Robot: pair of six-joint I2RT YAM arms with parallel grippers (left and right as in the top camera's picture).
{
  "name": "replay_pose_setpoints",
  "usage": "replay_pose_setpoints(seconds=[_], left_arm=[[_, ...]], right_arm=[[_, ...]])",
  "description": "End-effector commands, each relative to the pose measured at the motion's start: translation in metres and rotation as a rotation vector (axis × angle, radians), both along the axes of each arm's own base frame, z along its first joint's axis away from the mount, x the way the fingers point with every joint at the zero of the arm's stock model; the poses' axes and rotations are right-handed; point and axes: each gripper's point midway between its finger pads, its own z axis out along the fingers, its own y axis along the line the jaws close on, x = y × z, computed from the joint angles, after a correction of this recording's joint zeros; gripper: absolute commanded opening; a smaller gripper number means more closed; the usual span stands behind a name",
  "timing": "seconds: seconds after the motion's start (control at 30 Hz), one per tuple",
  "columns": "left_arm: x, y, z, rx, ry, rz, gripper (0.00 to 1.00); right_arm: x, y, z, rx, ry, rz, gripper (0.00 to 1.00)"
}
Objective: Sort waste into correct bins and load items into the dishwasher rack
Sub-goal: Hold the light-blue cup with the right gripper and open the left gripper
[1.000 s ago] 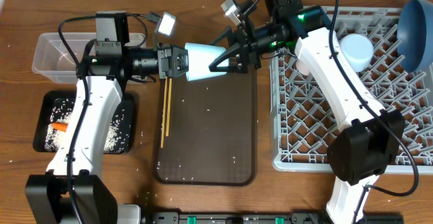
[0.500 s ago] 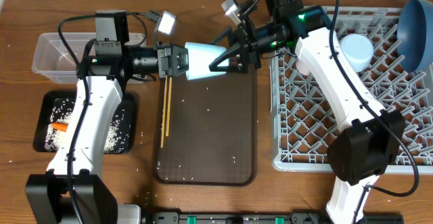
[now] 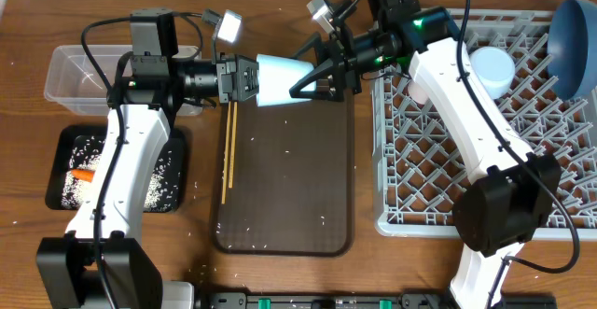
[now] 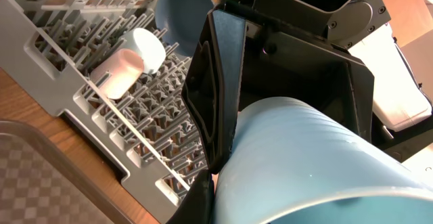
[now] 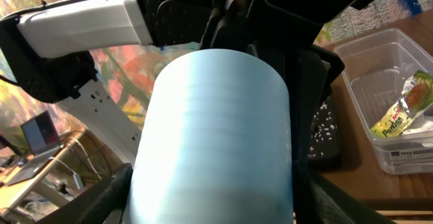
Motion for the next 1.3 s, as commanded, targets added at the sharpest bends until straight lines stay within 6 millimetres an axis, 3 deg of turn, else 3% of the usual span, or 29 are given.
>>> replay_pose_setpoints(seconds=[0.0, 0.37, 0.6, 0.77, 1.0, 1.27], left_arm=[[0.0, 0.0, 0.011, -0.023, -0.026, -0.018, 0.06], [0.005, 0.0, 0.017, -0.028, -0.043, -0.01, 0.06], [0.007, 0.0, 0.021, -0.034, -0.041, -0.007, 0.06], [0.008, 0.0, 0.024, -0.038, -0.046, -0.006, 0.06], [0.005, -0.002, 0.022, -0.041, -0.03, -0.017, 0.06], [0.005, -0.002, 0.018, -0.041, -0.021, -0.017, 0.06]], right_arm=[[-0.006, 0.006, -0.006, -0.045, 0.015, -0.003, 0.69], [0.005, -0.002, -0.012, -0.079, 0.003, -0.046, 0.72], [0.014, -0.002, -0.027, -0.163, -0.032, -0.095, 0.75], [0.016, -0.001, -0.024, -0.151, -0.039, -0.098, 0.75], [0.016, 0.002, -0.004, -0.048, -0.055, -0.059, 0.71], [0.018, 0.003, -0.002, -0.044, -0.049, -0.062, 0.68]])
